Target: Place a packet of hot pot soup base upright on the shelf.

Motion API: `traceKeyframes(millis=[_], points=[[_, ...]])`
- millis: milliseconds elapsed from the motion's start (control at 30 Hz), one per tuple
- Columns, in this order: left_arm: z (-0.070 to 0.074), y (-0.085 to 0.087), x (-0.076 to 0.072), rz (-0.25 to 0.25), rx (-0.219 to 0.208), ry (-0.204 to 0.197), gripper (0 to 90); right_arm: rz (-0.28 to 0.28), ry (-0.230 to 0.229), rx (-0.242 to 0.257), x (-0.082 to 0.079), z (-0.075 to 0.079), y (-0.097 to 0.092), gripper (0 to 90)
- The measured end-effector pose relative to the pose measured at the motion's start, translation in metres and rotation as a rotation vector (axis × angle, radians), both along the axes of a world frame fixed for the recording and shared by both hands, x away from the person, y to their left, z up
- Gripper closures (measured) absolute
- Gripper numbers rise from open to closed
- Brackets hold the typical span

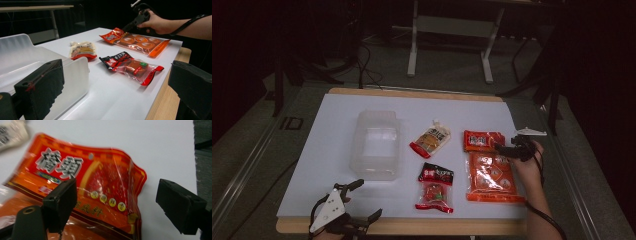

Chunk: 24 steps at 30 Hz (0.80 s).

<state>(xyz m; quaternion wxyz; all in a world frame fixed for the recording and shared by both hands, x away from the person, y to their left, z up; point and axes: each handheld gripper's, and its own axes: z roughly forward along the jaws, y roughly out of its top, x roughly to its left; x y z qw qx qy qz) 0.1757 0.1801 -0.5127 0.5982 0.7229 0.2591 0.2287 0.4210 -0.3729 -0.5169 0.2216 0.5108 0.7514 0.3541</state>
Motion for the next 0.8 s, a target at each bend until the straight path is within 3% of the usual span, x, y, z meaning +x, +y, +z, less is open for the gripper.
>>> traceKeyframes(millis=[67,100,167,267,300,433,533,567,700,800], points=[[0.000,0.000,0.000,-0.001,0.000,0.003,1.0,0.000,0.017,-0.028,0.002,-0.006,0.002,17.3],[0.000,0.000,0.000,-0.002,0.004,0.003,1.0,0.018,0.028,-0.077,0.003,-0.012,0.004,17.3],[0.000,0.000,0.000,-0.002,0.007,0.004,1.0,0.022,0.018,-0.087,0.004,-0.014,0.005,14.5],[-0.001,-0.001,0.000,-0.005,0.007,0.005,1.0,0.023,0.035,-0.082,0.007,-0.018,0.005,11.1],[-0.001,-0.002,0.000,-0.006,0.010,0.007,1.0,0.016,0.060,-0.051,0.009,-0.020,0.003,10.7],[-0.001,-0.002,0.001,-0.010,0.014,0.006,0.9,0.004,0.058,-0.036,0.008,-0.023,0.003,11.0],[-0.001,-0.003,0.001,-0.013,0.016,0.008,1.0,0.012,0.053,-0.038,0.005,-0.022,0.005,17.6],[-0.001,-0.003,0.001,-0.013,0.021,0.006,1.0,0.039,0.052,-0.043,0.003,-0.020,0.008,28.3],[-0.001,-0.004,0.001,-0.015,0.022,0.004,0.9,0.051,0.063,-0.052,0.002,-0.018,0.012,35.8],[-0.001,-0.003,0.001,-0.014,0.021,0.004,0.9,0.056,0.076,-0.056,0.002,-0.016,0.015,46.6]])
